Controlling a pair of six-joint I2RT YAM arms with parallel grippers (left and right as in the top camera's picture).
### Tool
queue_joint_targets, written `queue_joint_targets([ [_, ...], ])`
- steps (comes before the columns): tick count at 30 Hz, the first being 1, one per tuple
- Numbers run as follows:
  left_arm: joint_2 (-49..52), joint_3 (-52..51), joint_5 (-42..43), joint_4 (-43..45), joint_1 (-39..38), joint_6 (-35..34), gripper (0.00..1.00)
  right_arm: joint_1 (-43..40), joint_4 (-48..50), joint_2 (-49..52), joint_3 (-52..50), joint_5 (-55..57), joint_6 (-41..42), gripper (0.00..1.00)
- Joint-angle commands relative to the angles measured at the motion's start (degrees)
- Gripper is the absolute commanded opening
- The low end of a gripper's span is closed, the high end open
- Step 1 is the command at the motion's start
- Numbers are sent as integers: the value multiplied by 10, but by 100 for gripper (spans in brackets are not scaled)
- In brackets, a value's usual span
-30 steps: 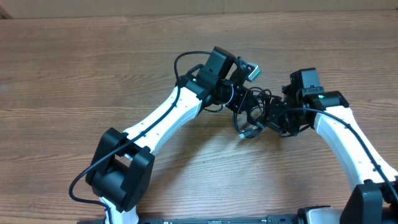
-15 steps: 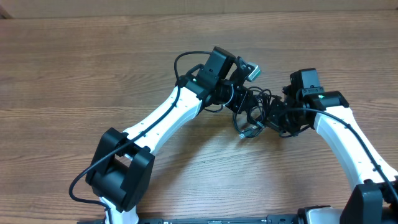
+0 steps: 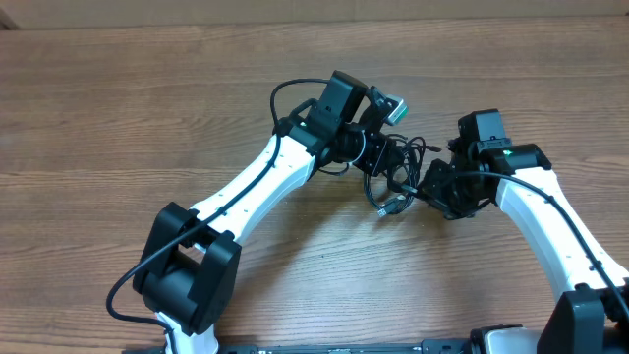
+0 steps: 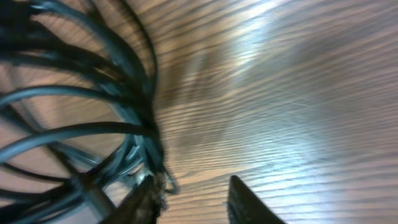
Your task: Untangle cables
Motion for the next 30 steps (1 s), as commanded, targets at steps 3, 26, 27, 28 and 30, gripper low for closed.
queue_joint_targets([
  [3,-27,18,15,0,2,1,4,4,16,-2,5,-81,-56,36],
  [26,-77,18,31,6,3,-2,4,4,56,-1,5,-53,-56,15],
  [27,-77,18,30,4,3,-2,4,4,56,-1,5,-53,-56,12],
  [28,-77,18,30,2,3,-2,4,4,56,-1,5,-53,-56,11],
  [30,-77,18,30,0,3,-1,4,4,56,-1,5,-53,-56,4],
])
